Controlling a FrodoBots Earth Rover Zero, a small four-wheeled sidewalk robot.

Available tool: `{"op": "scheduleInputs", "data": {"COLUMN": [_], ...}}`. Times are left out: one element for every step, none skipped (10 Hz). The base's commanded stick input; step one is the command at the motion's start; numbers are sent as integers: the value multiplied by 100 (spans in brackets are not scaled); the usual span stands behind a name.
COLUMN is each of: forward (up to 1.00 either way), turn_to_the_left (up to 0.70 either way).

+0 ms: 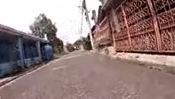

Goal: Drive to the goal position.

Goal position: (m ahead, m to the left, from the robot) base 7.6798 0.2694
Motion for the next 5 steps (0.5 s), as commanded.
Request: {"op": "scheduleInputs", "data": {"forward": [70,70,70,70,70], "turn_to_the_left": [0,0,0,0,0]}}
